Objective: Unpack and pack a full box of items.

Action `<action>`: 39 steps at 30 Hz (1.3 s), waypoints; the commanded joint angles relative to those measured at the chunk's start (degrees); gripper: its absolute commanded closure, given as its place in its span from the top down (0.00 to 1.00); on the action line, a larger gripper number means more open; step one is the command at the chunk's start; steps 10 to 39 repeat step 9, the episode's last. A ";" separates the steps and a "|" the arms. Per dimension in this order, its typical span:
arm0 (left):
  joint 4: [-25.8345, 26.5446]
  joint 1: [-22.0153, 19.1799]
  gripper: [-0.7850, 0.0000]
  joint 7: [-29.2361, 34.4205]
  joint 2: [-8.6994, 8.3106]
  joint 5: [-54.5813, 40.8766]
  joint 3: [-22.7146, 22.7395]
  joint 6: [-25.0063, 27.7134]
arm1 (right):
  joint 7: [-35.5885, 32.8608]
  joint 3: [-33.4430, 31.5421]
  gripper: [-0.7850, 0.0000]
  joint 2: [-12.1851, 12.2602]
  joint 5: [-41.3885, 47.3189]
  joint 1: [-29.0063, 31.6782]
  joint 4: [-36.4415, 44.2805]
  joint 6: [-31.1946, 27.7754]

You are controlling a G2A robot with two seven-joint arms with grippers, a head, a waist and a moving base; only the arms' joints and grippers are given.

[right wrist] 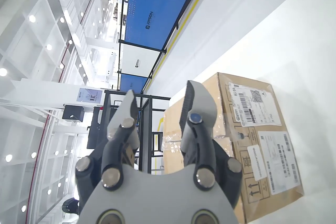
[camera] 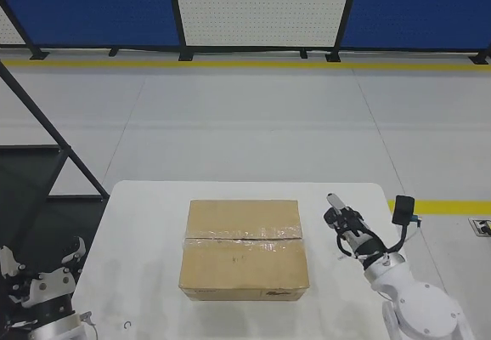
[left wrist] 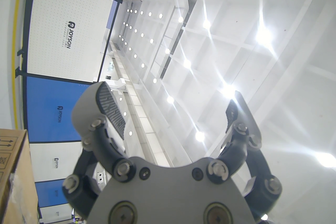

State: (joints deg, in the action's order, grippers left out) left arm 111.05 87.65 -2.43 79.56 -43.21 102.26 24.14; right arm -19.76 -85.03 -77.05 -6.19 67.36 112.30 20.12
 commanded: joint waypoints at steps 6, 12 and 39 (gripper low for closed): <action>0.00 0.00 1.00 0.00 0.00 0.00 0.00 0.00 | 0.01 0.00 0.89 0.00 0.00 0.00 0.00 -0.01; 0.00 0.00 1.00 0.00 0.00 0.00 0.00 0.00 | 0.01 0.00 0.97 0.00 0.00 0.00 0.00 -0.02; 0.00 0.00 1.00 0.00 0.00 0.00 0.00 0.00 | 0.01 0.00 0.97 0.00 0.00 0.00 0.00 -0.02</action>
